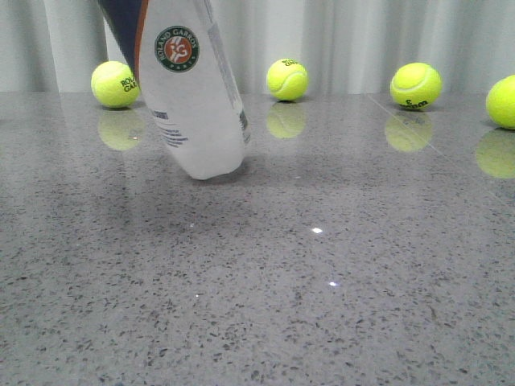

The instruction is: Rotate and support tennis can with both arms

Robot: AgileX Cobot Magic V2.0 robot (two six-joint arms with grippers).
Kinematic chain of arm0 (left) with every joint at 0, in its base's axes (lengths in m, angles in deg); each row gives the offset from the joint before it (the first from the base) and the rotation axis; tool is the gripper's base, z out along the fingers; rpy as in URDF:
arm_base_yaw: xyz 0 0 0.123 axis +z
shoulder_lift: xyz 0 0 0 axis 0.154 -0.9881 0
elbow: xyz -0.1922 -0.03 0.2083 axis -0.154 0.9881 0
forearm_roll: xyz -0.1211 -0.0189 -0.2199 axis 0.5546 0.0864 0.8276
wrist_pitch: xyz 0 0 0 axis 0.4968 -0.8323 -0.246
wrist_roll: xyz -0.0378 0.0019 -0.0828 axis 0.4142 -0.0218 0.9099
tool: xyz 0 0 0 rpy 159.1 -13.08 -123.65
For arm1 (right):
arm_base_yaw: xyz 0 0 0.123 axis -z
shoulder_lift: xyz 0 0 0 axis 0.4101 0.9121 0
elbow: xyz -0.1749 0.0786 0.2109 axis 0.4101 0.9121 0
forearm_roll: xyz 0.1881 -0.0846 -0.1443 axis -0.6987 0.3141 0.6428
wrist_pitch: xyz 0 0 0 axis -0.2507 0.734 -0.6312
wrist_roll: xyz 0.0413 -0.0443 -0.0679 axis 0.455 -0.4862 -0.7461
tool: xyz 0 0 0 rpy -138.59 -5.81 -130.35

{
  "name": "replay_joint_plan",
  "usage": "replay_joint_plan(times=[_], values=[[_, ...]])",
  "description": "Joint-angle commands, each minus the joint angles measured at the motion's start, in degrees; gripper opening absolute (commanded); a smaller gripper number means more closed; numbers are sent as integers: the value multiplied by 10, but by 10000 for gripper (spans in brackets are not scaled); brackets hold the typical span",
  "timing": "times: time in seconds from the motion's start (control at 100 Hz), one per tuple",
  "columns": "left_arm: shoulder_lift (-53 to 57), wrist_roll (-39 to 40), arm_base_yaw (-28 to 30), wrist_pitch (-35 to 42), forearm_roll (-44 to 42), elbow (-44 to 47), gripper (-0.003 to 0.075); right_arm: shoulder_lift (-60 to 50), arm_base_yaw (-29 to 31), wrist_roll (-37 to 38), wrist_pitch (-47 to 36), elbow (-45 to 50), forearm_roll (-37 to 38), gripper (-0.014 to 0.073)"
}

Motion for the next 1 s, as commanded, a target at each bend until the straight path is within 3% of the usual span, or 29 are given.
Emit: replay_joint_plan(times=[0.0, 0.15, 0.23, 0.54, 0.99], values=[[15, 7, -6, -11, -4, -21, -18, 3, 3, 0, -41, -15, -2, -60], [14, 7, -5, -11, -1, -21, -14, 3, 3, 0, -40, -15, -2, -60], [11, 7, -5, -11, -1, -22, 26, 3, 3, 0, -40, -15, -2, -60], [-28, 7, -5, -10, 6, -86, 393, 3, 3, 0, -40, -15, -2, -60], [-103, 24, 45, -11, 16, -181, 397, 3, 3, 0, -41, -15, -2, -60]])
